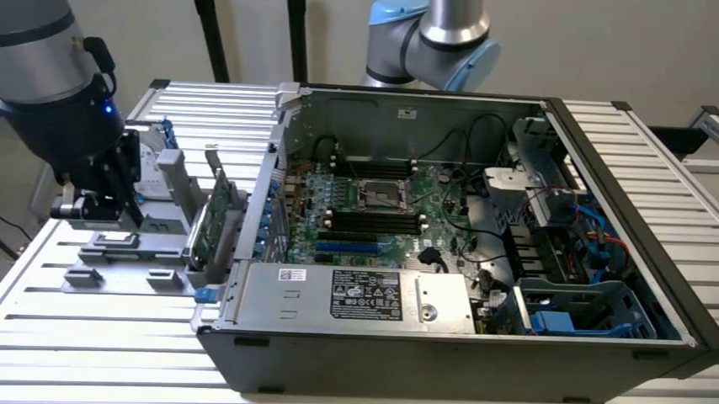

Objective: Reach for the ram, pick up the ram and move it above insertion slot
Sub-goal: 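Pick up the ram and move it above insertion slot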

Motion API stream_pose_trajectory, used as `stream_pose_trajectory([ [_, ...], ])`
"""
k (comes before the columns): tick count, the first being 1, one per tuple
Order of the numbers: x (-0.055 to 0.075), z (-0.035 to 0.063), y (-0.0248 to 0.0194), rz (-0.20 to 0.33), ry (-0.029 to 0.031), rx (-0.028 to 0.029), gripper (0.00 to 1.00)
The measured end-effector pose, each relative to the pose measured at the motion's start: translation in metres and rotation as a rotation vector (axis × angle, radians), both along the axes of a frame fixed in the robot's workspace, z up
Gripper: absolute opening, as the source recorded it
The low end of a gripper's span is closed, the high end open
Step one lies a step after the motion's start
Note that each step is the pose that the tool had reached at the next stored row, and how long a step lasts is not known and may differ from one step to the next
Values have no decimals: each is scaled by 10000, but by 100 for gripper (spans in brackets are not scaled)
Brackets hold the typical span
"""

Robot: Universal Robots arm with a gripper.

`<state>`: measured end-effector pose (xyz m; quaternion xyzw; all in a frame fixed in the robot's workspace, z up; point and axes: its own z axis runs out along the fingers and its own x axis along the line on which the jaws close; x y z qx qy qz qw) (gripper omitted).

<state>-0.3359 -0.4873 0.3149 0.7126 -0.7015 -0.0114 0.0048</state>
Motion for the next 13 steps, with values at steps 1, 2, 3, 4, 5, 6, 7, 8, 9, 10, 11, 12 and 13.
stream_pose_trajectory([
  [1, 46, 45, 0, -1, 0, 10, 13],
  [2, 91, 89, 0, 0, 0, 21, 13],
  [3, 136, 131, -1, 0, 1, 33, 13],
  [4, 182, 171, -1, 1, -1, 49, 13],
  [5, 227, 212, -1, 1, -2, 64, 13],
  [6, 271, 254, -1, 0, -1, 77, 13],
  [7, 317, 296, -1, -1, -1, 92, 13],
  [8, 363, 337, -2, 0, -2, 107, 13],
  [9, 408, 378, -2, 0, -1, 121, 13],
  [10, 453, 419, -2, 1, -1, 137, 13],
  [11, 501, 464, -2, 0, -1, 153, 13],
  [12, 546, 505, -3, 0, -1, 168, 13],
  [13, 591, 546, -3, 0, -2, 185, 13],
])
